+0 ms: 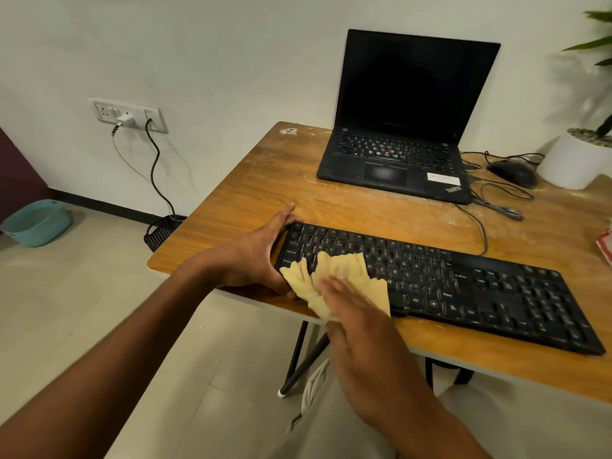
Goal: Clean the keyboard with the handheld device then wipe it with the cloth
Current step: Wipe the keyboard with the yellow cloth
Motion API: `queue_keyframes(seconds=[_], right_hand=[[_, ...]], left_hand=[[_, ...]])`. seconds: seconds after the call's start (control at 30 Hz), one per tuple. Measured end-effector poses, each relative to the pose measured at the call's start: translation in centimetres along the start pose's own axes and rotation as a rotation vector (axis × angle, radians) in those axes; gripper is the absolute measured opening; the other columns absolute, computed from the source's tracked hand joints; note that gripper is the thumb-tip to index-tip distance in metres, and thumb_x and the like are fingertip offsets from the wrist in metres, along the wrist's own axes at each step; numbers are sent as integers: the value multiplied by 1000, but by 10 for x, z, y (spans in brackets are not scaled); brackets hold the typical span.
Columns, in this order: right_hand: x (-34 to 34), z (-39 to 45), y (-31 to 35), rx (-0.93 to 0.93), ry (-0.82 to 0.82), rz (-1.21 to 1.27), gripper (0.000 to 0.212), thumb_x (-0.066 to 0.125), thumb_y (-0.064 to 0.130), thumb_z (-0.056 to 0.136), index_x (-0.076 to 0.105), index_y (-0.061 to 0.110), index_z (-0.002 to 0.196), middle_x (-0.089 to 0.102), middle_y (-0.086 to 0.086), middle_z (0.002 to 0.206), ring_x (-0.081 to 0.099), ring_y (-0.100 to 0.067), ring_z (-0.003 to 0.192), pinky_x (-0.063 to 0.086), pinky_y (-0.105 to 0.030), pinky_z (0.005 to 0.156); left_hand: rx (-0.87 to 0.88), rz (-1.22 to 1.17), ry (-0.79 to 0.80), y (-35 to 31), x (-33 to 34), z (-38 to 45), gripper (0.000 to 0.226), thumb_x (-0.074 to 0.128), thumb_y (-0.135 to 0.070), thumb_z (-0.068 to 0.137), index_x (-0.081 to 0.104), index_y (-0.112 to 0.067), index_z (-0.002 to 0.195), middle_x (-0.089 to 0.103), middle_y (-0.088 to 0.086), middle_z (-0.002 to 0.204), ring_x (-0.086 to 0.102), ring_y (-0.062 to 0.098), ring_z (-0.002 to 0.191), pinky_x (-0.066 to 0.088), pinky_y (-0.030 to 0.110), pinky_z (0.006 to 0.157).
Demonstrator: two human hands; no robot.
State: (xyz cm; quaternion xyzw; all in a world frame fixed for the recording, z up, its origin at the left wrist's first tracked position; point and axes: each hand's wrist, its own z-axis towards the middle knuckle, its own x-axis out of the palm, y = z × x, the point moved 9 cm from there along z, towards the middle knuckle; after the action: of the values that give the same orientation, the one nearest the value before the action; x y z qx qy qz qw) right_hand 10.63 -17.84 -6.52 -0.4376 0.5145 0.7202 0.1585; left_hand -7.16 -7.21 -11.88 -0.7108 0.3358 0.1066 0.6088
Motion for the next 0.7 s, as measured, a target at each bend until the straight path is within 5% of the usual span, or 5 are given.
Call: queue_keyframes(seconds=[0.1, 0.27, 0.47, 0.57, 0.7], right_hand=[[-37, 8, -18, 244, -203, 510, 40, 46, 27, 107, 50, 41, 145, 62, 19, 108, 58, 7, 83, 45, -14, 71], [-109, 54, -28, 289, -386, 871, 31, 43, 18, 109, 70, 26, 98, 76, -2, 97, 73, -23, 85, 59, -36, 63], [-133, 104, -14, 91, -561, 181, 30, 46, 15, 107, 61, 23, 132, 64, 3, 114, 57, -3, 78, 45, -10, 60], [-64, 117, -17, 33, -319, -112, 43, 43, 8, 105, 44, 12, 148, 54, -10, 142, 61, -23, 118, 54, -28, 96], [9, 112, -24, 1, 5, -246, 51, 44, 15, 106, 35, 12, 156, 31, -7, 165, 19, -25, 155, 18, -47, 126]], left_hand=[[-2, -18, 12, -1, 0, -2, 151, 99, -21, 59, -10, -44, 160, 27, -45, 129, 36, 0, 131, 38, 2, 91], [-11, -1, 8, -2, 1, -4, 151, 99, -20, 58, -9, -44, 160, 26, -46, 124, 39, -3, 127, 33, 12, 105], [-21, -17, -2, -3, -1, -4, 148, 98, -16, 59, -7, -43, 160, 26, -46, 121, 43, -5, 118, 35, 4, 94], [-15, -7, -12, -3, 0, -4, 151, 99, -17, 58, -8, -44, 160, 28, -45, 124, 36, 1, 131, 32, 5, 97], [-13, 23, -20, -4, 0, -4, 154, 101, -25, 55, -10, -47, 159, 25, -22, 160, 33, 10, 142, 35, 24, 112]])
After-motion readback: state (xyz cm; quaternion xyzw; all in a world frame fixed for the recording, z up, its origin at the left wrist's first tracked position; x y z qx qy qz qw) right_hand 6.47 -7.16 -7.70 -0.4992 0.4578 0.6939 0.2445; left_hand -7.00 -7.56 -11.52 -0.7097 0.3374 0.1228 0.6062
